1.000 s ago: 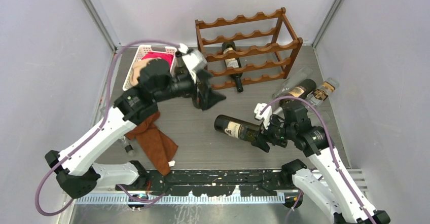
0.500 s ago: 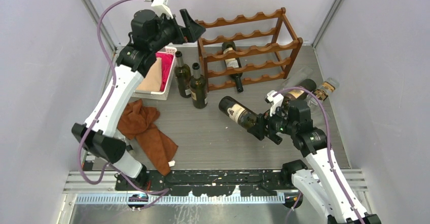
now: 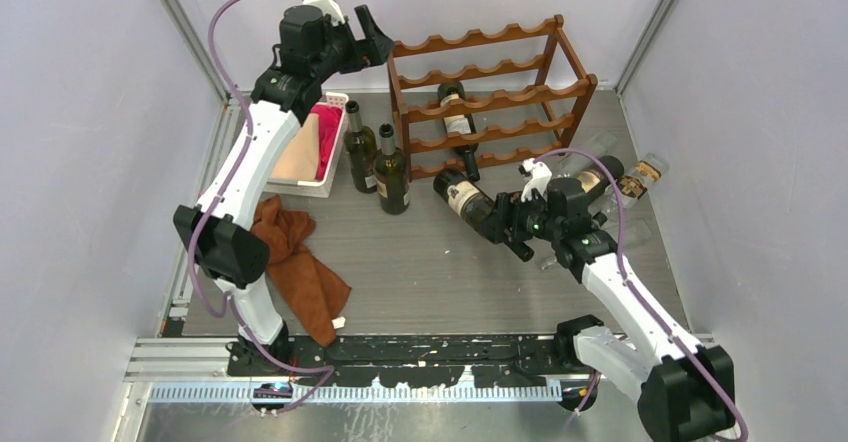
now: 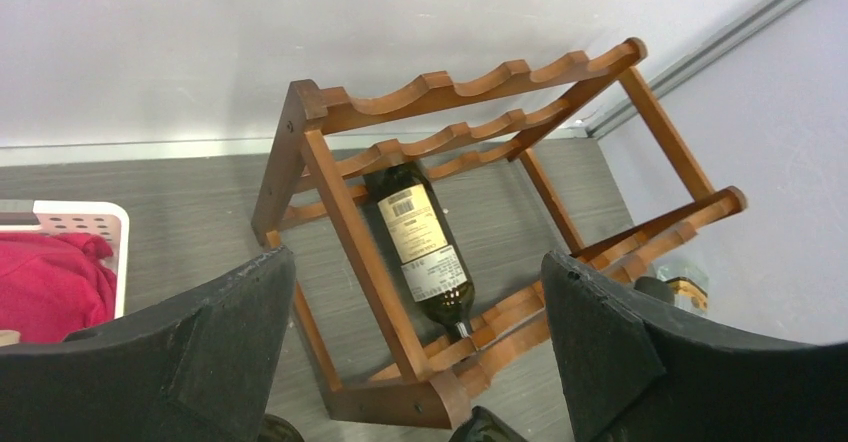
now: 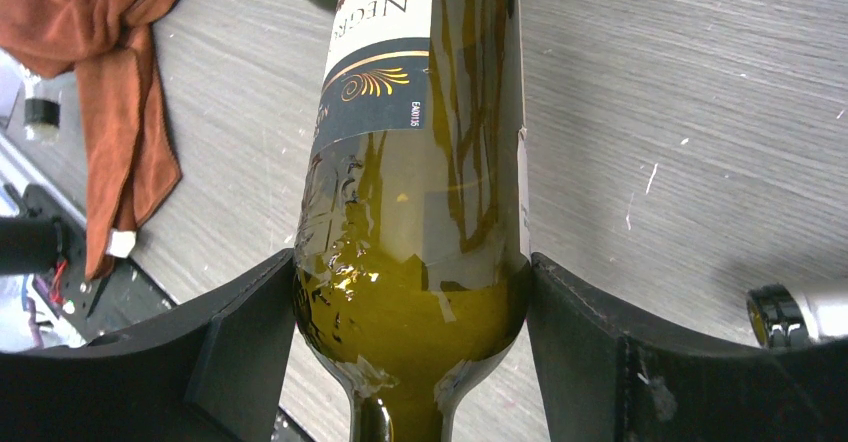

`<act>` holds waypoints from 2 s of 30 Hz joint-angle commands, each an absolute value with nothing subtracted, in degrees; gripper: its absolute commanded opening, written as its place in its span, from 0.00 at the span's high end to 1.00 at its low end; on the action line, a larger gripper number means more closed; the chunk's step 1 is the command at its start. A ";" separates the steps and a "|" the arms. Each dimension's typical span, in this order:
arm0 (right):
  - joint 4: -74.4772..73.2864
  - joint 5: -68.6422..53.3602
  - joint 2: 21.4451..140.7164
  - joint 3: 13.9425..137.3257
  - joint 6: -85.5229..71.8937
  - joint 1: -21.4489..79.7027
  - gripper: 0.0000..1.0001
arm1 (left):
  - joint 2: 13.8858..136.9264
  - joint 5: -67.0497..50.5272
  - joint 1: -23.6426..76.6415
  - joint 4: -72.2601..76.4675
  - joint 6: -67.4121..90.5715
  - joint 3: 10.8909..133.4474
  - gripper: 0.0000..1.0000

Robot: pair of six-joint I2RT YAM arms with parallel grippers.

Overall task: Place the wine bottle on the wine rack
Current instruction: Pick up the wine bottle from the center of the board, then place the wine bottle in the wine rack.

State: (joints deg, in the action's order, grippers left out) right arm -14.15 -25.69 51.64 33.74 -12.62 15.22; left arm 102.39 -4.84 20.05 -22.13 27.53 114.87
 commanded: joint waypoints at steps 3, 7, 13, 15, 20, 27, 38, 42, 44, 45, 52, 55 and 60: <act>9.22 -22.12 56.94 35.50 -16.84 18.70 0.99 | 106.08 -3.71 19.69 -21.10 25.80 119.27 0.11; 14.79 -18.26 61.05 34.98 -16.95 21.29 0.99 | 107.66 -2.39 19.69 -22.24 25.22 120.03 0.15; 21.11 -11.73 66.59 35.41 -18.44 24.28 0.99 | 108.40 1.29 19.69 -21.84 25.21 119.36 0.19; 22.63 -10.71 68.23 35.55 -18.95 24.73 0.99 | 108.87 1.13 19.68 -21.28 25.42 119.47 0.21; 25.67 -6.53 71.01 36.18 -18.87 25.40 0.99 | 110.29 0.30 19.69 -21.74 25.47 120.10 0.25; 28.18 -5.33 72.74 37.43 -18.59 26.44 0.99 | 110.84 0.26 19.69 -21.54 24.47 119.87 0.27; 32.67 9.00 79.85 40.07 -20.28 32.31 0.99 | 108.54 -1.24 19.60 -19.41 22.98 117.25 0.27; 32.70 15.93 84.04 43.80 -20.84 34.48 0.96 | 107.03 -0.90 19.60 -18.29 22.44 115.02 0.27; 32.95 17.83 86.50 45.77 -21.32 34.71 0.93 | 106.00 -0.92 19.60 -17.36 22.08 113.51 0.27; 33.36 18.43 87.76 46.89 -21.40 34.76 0.91 | 105.37 -1.15 19.56 -16.86 21.83 112.55 0.27; 36.22 20.00 96.76 53.50 -19.51 34.84 0.76 | 99.50 -1.78 18.82 -13.49 21.45 103.91 0.26; 36.37 20.77 100.75 55.76 -19.32 34.80 0.58 | 96.95 -1.60 18.57 -13.20 20.72 100.55 0.26; 37.07 19.81 105.40 58.84 -18.03 34.23 0.37 | 93.19 -1.72 18.03 -12.45 20.39 95.56 0.25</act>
State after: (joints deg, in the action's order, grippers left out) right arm 27.53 16.36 104.88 54.17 -19.66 35.14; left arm 98.19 -1.34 18.81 -17.26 21.71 98.02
